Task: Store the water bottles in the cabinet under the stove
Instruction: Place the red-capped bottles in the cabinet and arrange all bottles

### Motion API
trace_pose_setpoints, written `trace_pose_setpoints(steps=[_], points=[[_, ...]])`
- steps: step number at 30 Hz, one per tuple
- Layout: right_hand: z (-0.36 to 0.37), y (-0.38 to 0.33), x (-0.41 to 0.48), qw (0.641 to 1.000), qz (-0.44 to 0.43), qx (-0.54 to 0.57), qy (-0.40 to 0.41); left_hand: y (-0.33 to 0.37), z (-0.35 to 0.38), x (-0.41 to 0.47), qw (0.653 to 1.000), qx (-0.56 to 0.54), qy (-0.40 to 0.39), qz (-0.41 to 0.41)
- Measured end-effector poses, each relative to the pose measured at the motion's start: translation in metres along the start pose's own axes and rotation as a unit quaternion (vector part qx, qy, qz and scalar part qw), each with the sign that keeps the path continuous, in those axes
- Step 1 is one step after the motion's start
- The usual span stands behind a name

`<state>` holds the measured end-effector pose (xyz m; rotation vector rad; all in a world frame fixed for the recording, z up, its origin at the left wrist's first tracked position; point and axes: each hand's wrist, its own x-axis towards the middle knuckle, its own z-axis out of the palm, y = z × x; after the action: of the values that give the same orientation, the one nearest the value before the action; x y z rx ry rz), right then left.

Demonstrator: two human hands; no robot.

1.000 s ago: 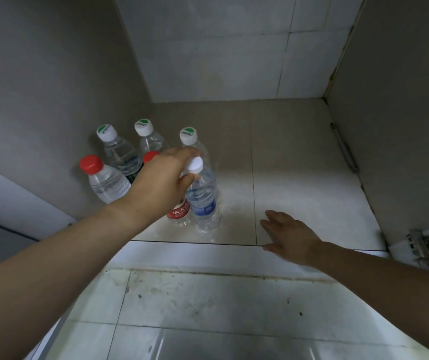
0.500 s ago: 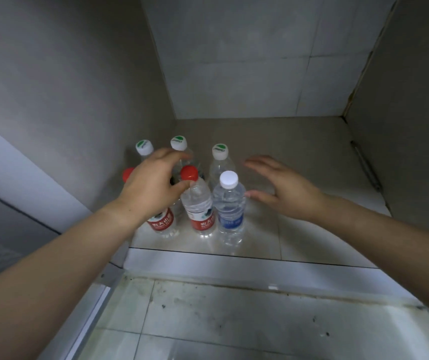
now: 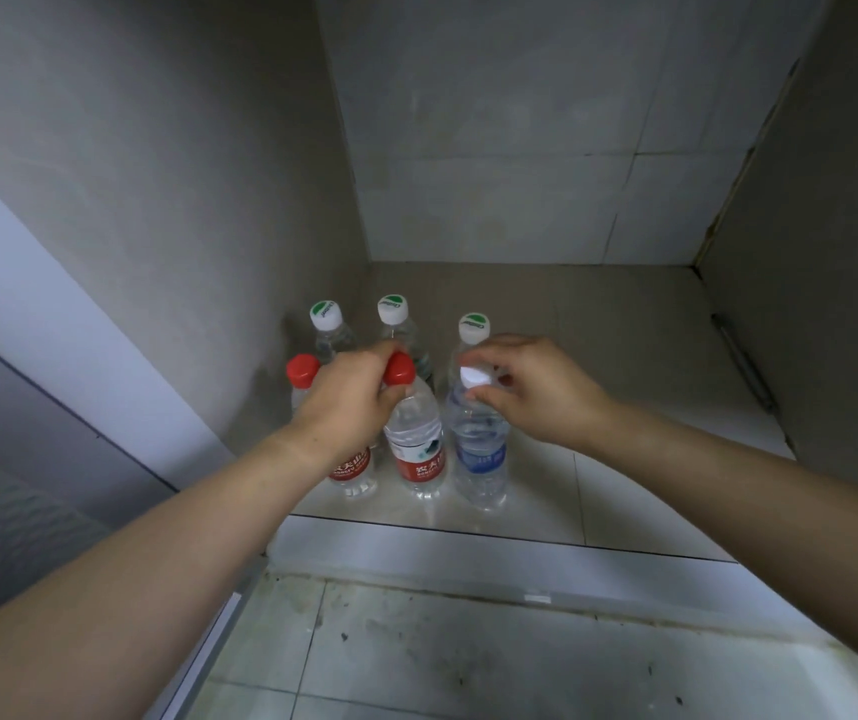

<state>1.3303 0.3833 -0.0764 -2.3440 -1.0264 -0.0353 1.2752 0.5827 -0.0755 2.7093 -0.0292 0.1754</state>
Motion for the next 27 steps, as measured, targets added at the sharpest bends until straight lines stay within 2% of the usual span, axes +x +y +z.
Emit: trace_pose_setpoints(steps=[5, 12, 20, 27], points=[[0.003, -0.002, 0.012, 1.0, -0.001, -0.021, 0.008, -0.005, -0.004, 0.002, 1.0, -0.006, 0.005, -0.009], [0.01, 0.003, 0.006, 0.999, -0.001, 0.001, 0.043, -0.014, -0.008, 0.009, 0.999, -0.018, -0.03, -0.039], [0.011, 0.004, 0.001, 0.999, 0.018, 0.034, 0.021, -0.015, -0.007, 0.008, 1.0, -0.013, 0.008, -0.019], [0.012, -0.003, 0.009, 0.999, 0.027, 0.037, 0.022, -0.016, -0.01, 0.004, 1.0, 0.0, 0.005, -0.005]])
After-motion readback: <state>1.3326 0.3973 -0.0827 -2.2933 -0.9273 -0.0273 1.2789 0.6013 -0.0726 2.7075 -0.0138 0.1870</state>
